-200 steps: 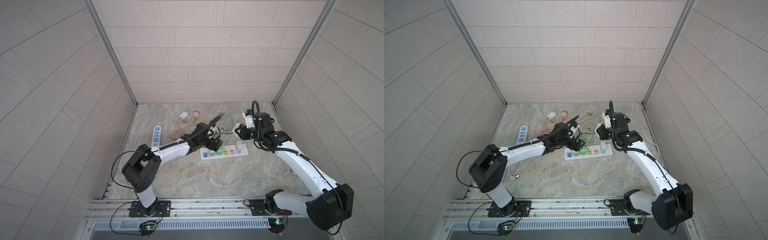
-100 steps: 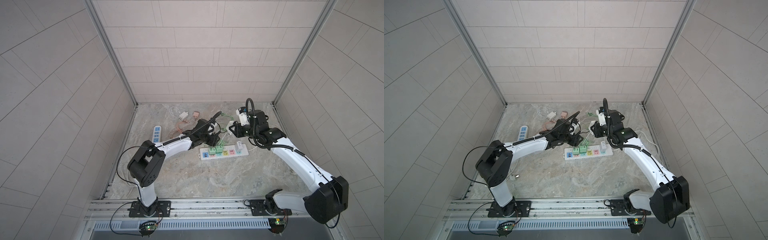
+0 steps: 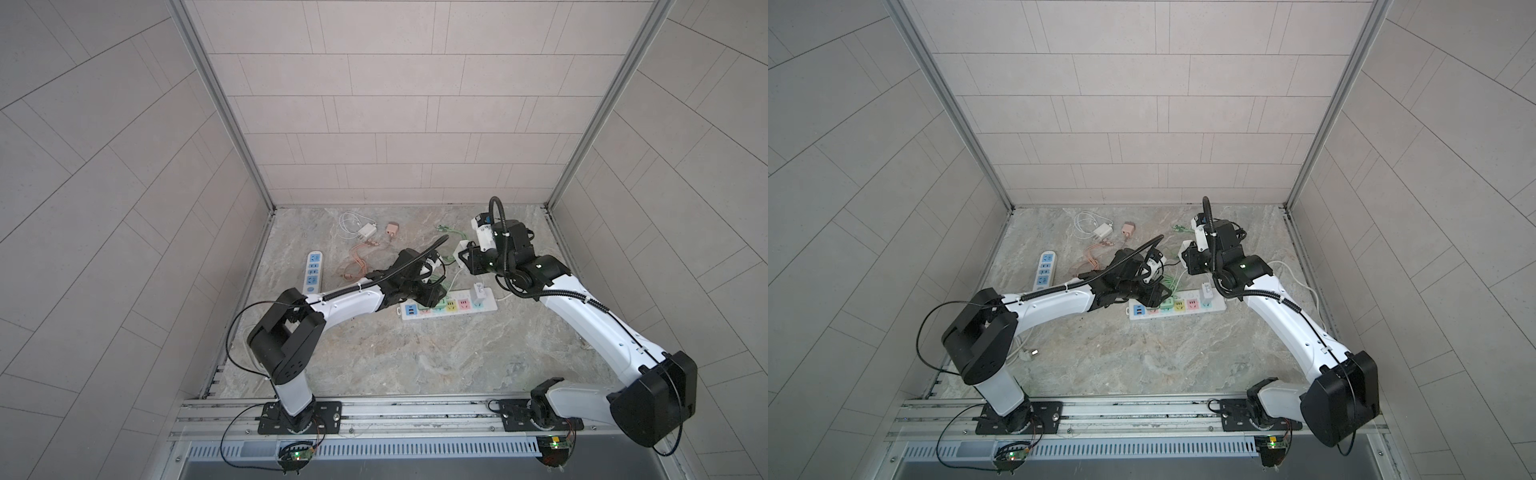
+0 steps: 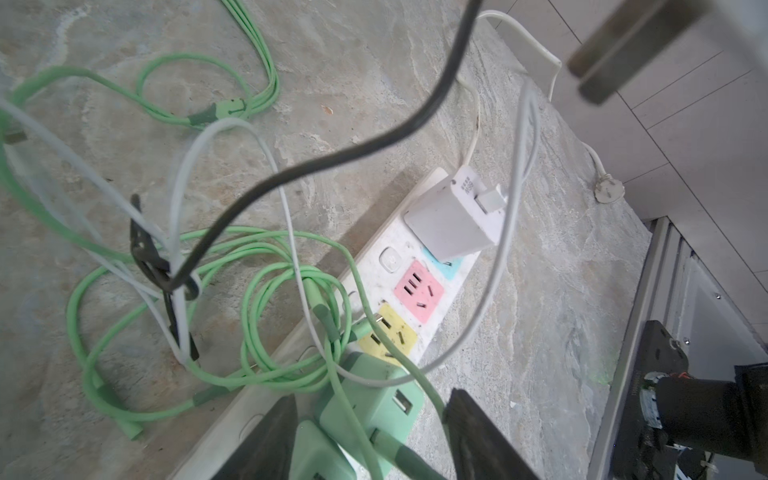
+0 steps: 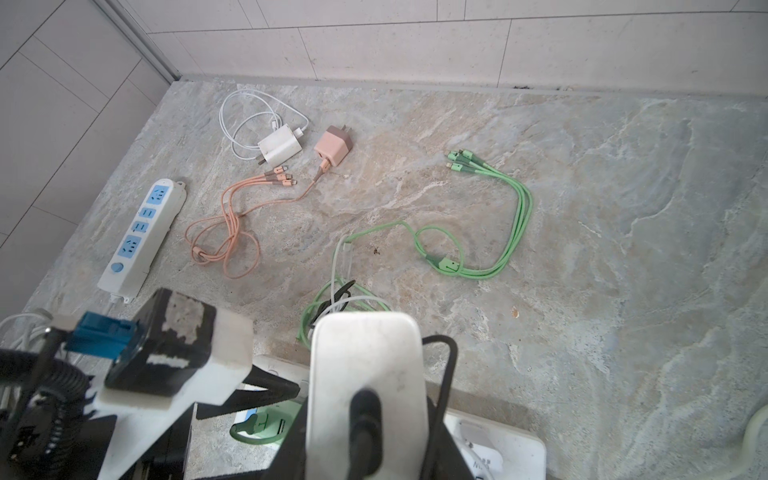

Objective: Insert the plug

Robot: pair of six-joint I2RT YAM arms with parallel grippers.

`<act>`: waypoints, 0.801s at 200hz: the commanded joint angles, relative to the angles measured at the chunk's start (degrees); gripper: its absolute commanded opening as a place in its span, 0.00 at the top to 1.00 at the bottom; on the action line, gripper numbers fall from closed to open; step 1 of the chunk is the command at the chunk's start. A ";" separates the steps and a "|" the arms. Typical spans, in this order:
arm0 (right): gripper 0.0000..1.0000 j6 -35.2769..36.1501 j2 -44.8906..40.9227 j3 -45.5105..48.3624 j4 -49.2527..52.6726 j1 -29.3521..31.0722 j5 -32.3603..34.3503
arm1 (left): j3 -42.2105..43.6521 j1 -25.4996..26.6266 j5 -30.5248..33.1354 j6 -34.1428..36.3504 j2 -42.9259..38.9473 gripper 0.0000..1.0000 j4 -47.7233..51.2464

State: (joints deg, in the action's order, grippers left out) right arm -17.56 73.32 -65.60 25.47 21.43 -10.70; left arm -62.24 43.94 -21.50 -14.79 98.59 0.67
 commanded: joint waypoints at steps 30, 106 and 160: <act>0.92 0.33 0.86 -2.67 -1.36 0.01 3.07 | 0.02 0.09 3.43 1.29 2.25 0.38 7.24; 0.92 1.05 -2.55 0.34 -1.56 0.01 6.11 | -0.49 -0.79 7.53 1.84 5.75 0.41 7.94; 0.92 1.56 -6.52 0.49 -2.21 0.01 5.24 | 0.08 -1.75 10.12 1.67 7.90 0.43 8.17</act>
State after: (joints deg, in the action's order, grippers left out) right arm -17.08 69.60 -63.70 24.71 21.43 -5.85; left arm -64.01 42.87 -13.98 -14.59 104.90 2.44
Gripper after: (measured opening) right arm 0.312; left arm 0.569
